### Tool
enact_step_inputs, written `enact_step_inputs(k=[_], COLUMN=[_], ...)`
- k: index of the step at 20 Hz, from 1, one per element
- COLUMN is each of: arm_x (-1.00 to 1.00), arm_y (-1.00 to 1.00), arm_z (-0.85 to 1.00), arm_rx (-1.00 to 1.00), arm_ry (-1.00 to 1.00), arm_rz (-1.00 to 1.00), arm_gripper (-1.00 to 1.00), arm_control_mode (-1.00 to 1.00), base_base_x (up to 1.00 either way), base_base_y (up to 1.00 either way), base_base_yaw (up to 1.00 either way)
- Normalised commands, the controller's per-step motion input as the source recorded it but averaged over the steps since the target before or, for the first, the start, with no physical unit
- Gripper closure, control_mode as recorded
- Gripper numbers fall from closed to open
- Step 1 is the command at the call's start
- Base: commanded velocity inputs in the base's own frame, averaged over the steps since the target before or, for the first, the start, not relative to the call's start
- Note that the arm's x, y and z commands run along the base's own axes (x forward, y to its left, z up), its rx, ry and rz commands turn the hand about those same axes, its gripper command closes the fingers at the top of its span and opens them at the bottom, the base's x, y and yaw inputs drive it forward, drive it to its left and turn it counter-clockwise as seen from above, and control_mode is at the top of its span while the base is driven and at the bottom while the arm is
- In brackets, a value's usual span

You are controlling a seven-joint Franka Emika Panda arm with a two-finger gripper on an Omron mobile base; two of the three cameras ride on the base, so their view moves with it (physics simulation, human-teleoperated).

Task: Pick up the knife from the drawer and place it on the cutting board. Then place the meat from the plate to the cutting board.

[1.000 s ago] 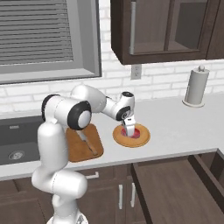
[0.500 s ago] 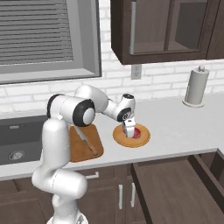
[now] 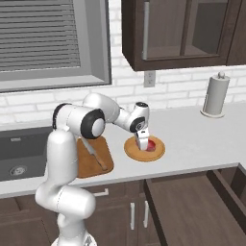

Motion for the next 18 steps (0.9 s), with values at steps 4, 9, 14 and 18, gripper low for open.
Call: enact_step_inputs(k=[4,9,14,18], arm_x=[-0.42,-0.74,-0.69,-0.87], arm_y=[0.00,0.51,1.00,1.00], arm_z=[0.16,0.56,0.41,0.09], arm_rx=[0.00,0.00,-0.03,-0.11], arm_ry=[0.00,-0.20,-0.19,0.00], arm_rz=[0.00,0.03,0.12,0.18], arm_gripper=[1.00,1.00,1.00,1.00], arm_control_mode=[-1.00,-1.00,-1.00,-1.00], base_base_x=[0.00,0.00,0.00,0.00], base_base_y=[0.00,0.00,0.00,0.00], base_base_yaw=[0.00,0.00,0.00,0.00])
